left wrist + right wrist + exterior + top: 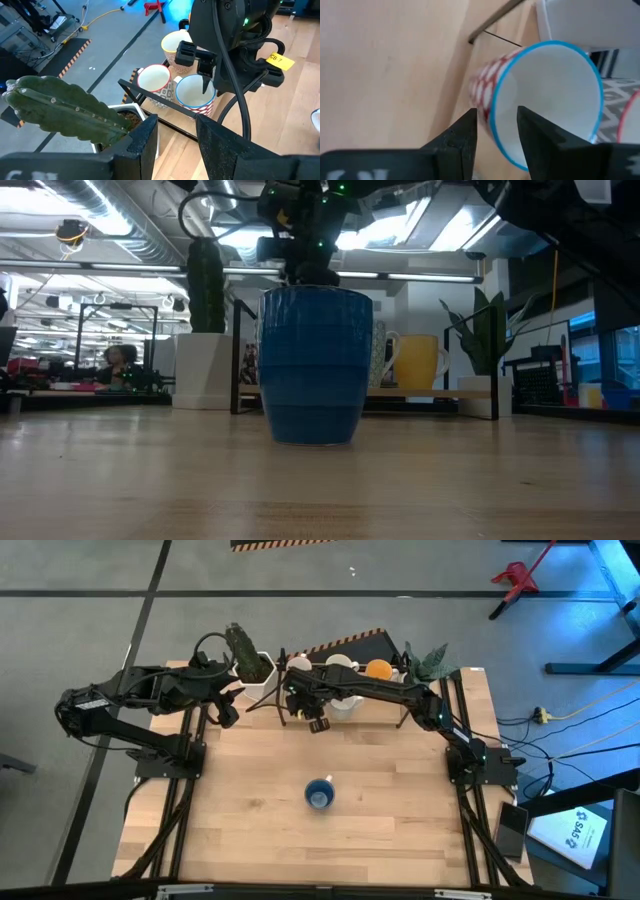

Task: Place coffee mugs
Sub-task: Put the red patterned mug on the shelf, then put the blue mug on the shelf

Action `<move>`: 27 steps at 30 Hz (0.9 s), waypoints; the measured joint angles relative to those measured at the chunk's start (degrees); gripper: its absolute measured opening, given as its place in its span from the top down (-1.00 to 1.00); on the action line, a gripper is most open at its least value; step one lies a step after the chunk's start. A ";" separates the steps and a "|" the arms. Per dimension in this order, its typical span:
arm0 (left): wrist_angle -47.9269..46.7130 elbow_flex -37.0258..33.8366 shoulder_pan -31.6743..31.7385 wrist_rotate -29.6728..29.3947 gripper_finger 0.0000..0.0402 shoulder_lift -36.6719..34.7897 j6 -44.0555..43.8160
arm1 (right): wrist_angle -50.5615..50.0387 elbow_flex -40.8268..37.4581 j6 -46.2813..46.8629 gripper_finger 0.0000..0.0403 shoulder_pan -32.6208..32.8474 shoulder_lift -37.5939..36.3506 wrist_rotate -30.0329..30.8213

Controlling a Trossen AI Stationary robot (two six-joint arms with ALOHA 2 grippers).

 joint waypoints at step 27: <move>-0.20 0.00 -0.01 0.57 0.36 -0.14 0.45 | -9.39 -5.34 10.23 0.37 20.65 -9.64 -3.62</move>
